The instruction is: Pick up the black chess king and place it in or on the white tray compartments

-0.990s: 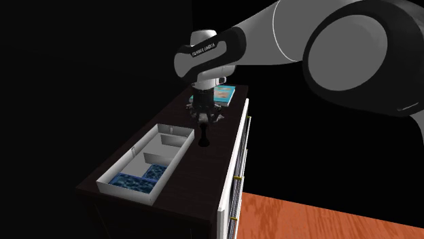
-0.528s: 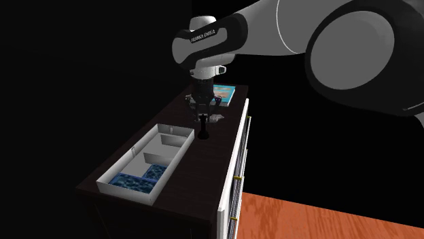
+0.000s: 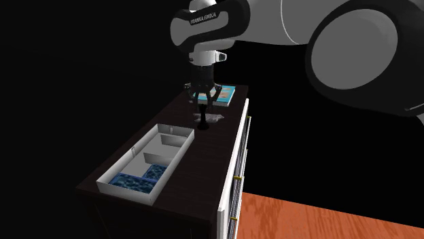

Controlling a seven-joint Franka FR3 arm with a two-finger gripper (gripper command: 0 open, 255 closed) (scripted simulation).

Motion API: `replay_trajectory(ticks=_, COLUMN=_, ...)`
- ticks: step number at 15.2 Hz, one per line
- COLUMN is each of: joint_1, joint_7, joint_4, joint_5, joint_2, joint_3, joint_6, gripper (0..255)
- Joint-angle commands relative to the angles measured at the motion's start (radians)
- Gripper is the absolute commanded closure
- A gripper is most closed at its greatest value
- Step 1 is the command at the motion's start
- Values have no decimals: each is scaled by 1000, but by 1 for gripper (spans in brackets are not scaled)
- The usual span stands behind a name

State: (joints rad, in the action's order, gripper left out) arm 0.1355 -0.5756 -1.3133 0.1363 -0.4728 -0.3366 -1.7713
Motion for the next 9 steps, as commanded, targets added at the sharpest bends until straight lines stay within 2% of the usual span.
replay_trajectory(ticks=1, joint_1=2, joint_7=0, joint_4=20, joint_5=-1, joint_2=2, joint_3=-1, joint_6=22, gripper=255)
replay_trajectory(ticks=9, joint_1=156, joint_7=-156, joint_4=192, joint_5=38, joint_2=-81, joint_3=-30, joint_6=115, gripper=255)
